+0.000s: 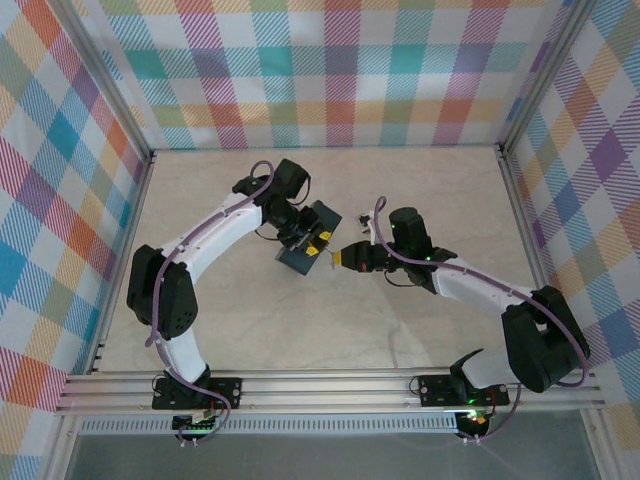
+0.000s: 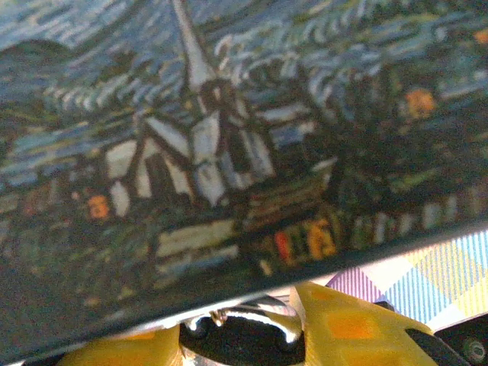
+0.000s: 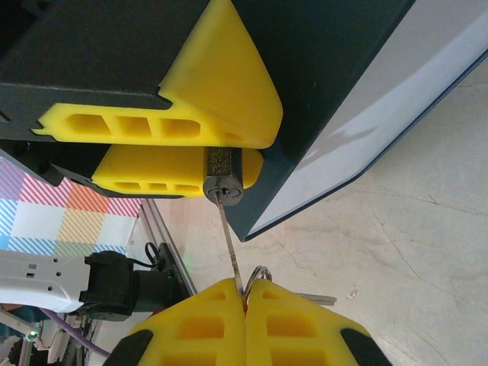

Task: Unlock a padlock with a key

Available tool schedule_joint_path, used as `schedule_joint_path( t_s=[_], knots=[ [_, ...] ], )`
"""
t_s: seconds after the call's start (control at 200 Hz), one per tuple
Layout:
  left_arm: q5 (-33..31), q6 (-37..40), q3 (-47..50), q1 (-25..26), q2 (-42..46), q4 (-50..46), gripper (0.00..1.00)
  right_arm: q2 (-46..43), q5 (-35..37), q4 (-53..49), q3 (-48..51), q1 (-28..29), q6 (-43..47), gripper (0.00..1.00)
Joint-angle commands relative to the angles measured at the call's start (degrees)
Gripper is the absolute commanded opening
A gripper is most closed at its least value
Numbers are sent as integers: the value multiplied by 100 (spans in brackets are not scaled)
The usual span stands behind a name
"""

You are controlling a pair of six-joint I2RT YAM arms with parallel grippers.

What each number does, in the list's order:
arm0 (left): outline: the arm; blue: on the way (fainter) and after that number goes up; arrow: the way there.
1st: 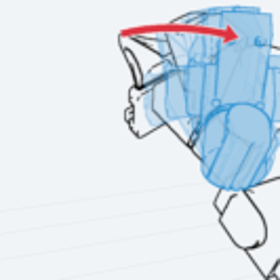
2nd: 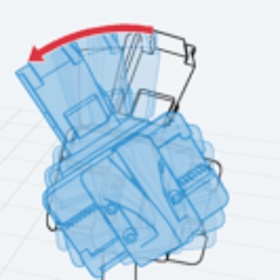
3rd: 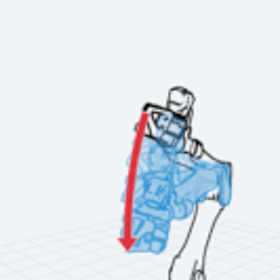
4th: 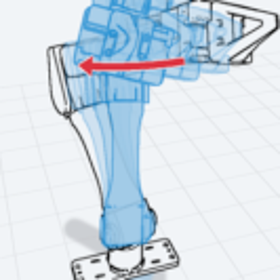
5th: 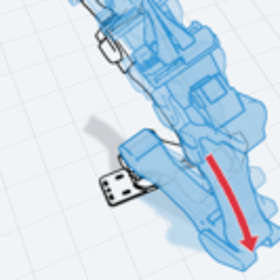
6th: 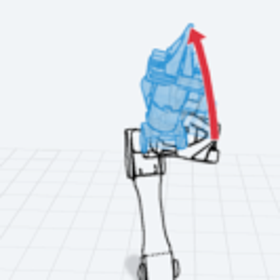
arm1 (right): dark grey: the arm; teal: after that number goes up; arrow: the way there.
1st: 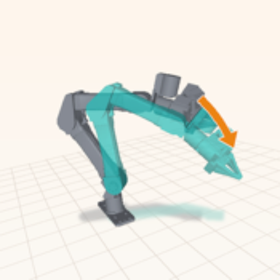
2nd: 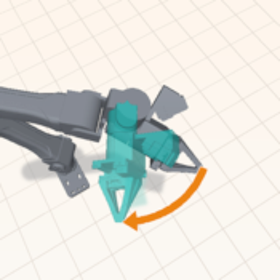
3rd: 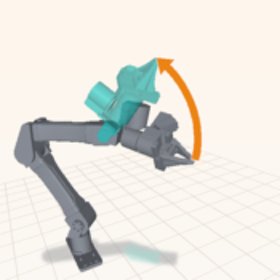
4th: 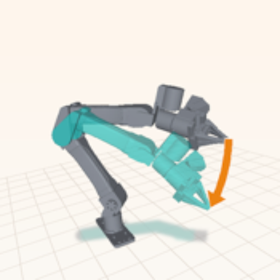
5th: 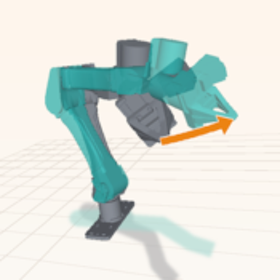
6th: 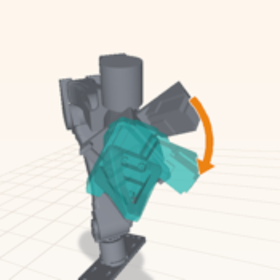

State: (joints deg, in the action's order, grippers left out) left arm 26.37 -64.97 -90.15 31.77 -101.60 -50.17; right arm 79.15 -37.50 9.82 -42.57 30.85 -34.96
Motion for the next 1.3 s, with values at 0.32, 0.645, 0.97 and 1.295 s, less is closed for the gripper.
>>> schedule_joint_path(
  t_s=[0.32, 0.645, 0.97, 1.295],
  knots=[
    [202, -15, 15, -66, 391, 221, 12, 273, -73, 314, -366, 35, -140, 2],
    [149, -16, 193, -81, 447, 241, 11, 260, -323, 712, -323, 35, -262, 2],
    [195, -40, 235, -127, 436, 310, 11, 231, -453, 758, -314, 38, -234, 2],
    [193, -16, 76, -215, 387, 209, 11, 160, -475, 653, -317, 52, -99, 2]
  ],
)
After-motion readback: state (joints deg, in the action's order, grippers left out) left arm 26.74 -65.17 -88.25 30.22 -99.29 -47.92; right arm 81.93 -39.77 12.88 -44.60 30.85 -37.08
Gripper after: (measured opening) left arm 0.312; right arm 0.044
